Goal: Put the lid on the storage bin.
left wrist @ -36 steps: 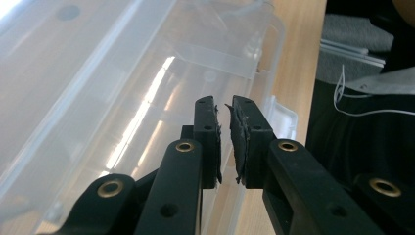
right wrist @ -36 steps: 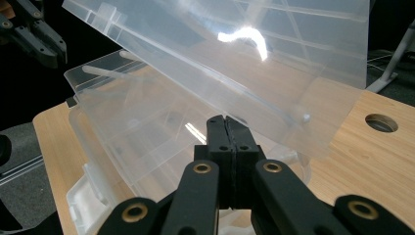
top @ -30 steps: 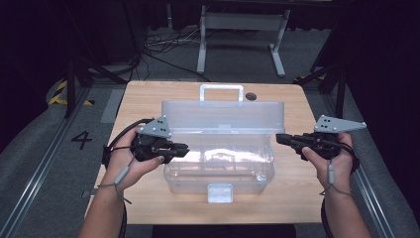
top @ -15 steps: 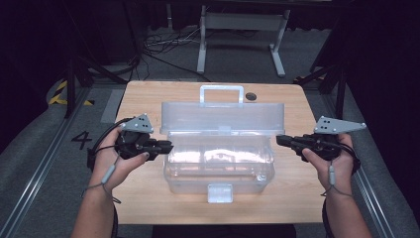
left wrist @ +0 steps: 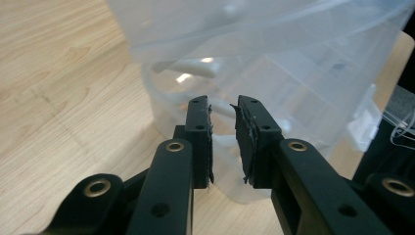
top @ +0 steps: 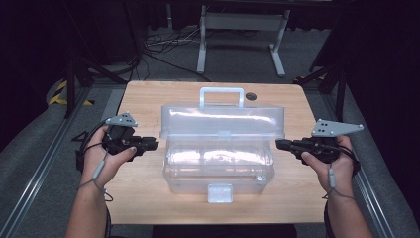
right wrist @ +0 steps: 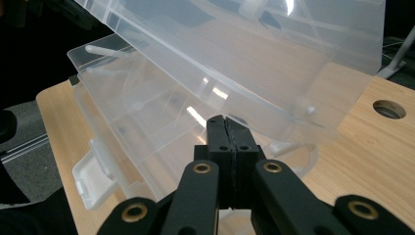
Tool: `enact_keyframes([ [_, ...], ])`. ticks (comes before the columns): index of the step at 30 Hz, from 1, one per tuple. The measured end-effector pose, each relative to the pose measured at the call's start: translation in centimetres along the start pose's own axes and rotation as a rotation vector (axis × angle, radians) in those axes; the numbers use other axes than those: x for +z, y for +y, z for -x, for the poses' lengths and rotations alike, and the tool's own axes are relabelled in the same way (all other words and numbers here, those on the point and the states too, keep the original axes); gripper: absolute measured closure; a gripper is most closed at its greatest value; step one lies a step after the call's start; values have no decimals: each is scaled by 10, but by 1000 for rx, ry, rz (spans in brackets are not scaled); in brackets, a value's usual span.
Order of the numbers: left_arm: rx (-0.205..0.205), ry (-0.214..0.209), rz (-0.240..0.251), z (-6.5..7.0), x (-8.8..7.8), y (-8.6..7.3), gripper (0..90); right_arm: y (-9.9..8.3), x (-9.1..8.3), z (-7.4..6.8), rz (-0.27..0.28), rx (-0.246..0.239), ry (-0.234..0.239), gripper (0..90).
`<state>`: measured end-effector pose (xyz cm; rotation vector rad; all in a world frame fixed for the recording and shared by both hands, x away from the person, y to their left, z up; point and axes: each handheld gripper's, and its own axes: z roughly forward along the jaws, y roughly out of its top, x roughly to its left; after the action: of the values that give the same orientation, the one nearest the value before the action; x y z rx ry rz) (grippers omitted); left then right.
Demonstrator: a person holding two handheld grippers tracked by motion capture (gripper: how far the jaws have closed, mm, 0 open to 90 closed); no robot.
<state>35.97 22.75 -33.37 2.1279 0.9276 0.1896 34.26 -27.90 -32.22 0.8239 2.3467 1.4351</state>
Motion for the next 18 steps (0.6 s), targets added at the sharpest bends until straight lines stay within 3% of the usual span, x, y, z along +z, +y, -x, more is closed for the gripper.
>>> enact_keyframes([
  [6,-51,48,-27,-18,11,-6,728,-3,0,-2,-27,-2,8,900],
  [18,-84,80,-33,-39,24,-13,656,-10,3,-6,-95,-2,19,900],
])
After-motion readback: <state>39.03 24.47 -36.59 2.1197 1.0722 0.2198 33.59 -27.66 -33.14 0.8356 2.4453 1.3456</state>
